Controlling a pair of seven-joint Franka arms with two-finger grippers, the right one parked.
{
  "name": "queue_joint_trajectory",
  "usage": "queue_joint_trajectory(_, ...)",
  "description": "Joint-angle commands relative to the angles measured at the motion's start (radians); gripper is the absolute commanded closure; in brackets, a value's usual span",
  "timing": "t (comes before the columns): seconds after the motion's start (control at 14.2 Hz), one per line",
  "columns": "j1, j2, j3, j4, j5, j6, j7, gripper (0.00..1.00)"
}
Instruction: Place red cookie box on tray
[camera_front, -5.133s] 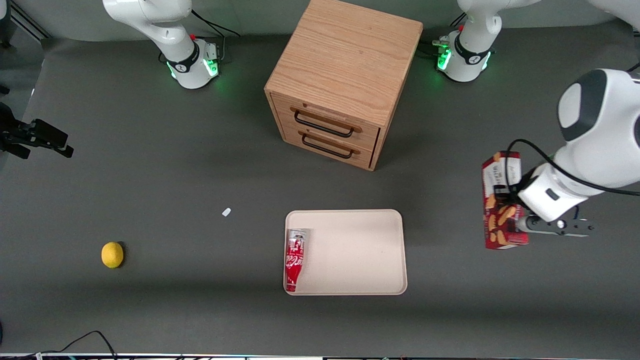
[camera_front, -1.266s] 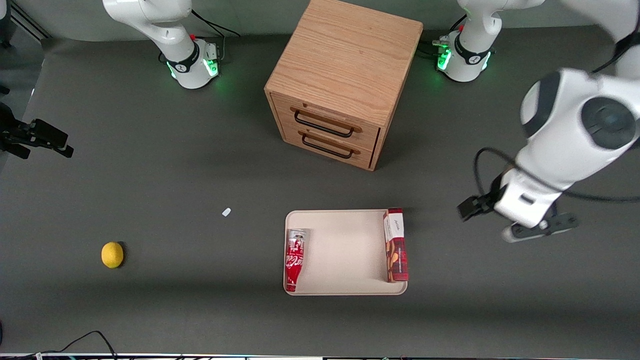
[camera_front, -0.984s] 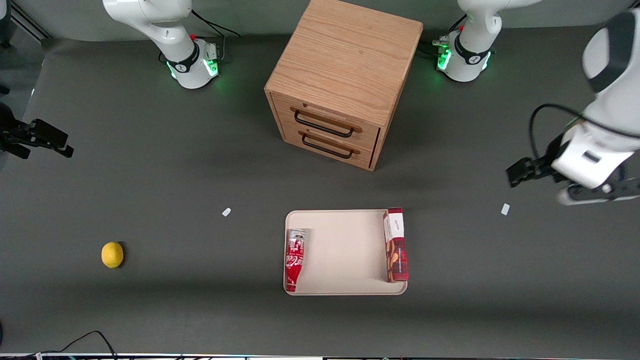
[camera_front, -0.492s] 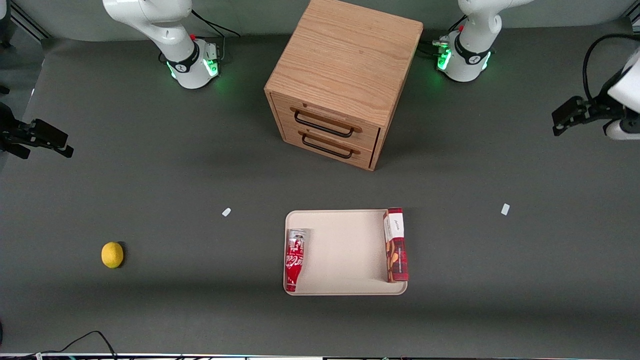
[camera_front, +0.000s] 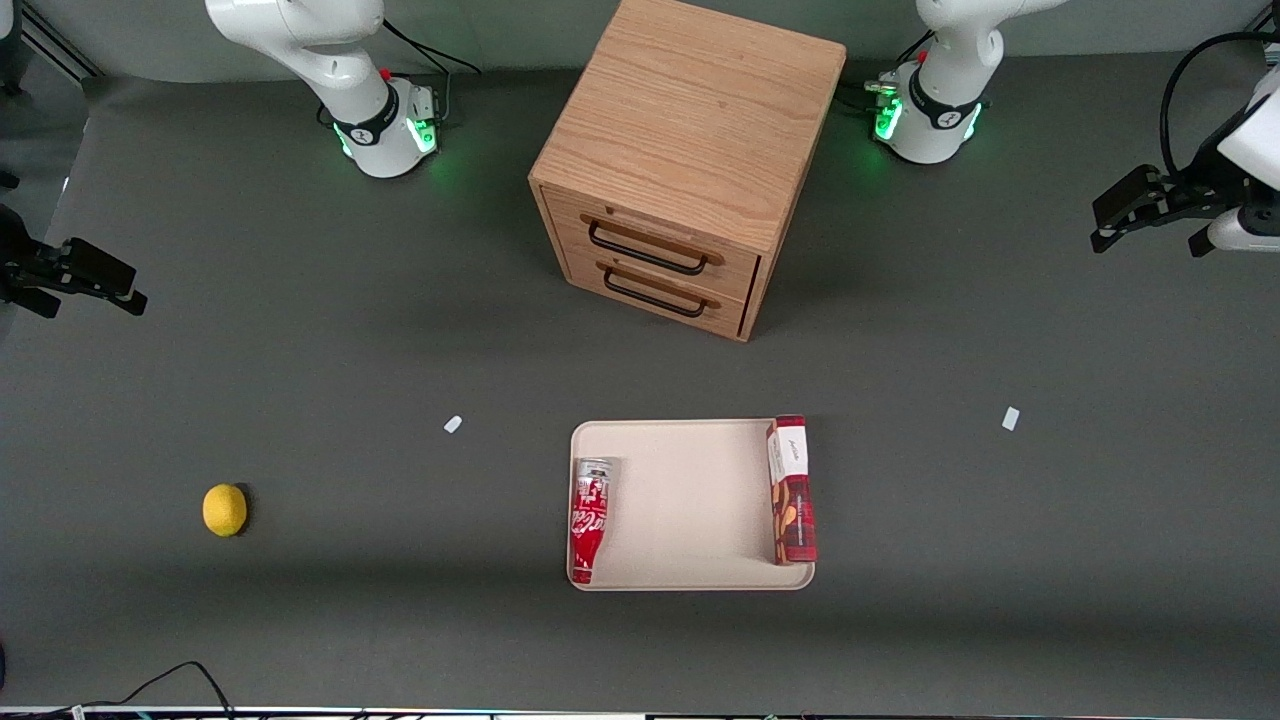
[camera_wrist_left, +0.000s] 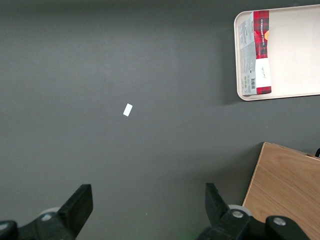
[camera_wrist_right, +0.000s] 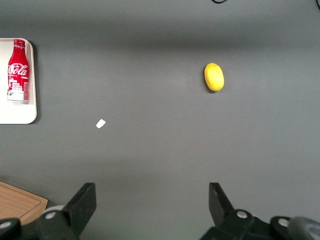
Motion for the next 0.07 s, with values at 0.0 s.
queue_joint_trajectory(0.0,0.011,-0.020,-0.004,-0.014,-0.015,-0.012,0.021,0.00)
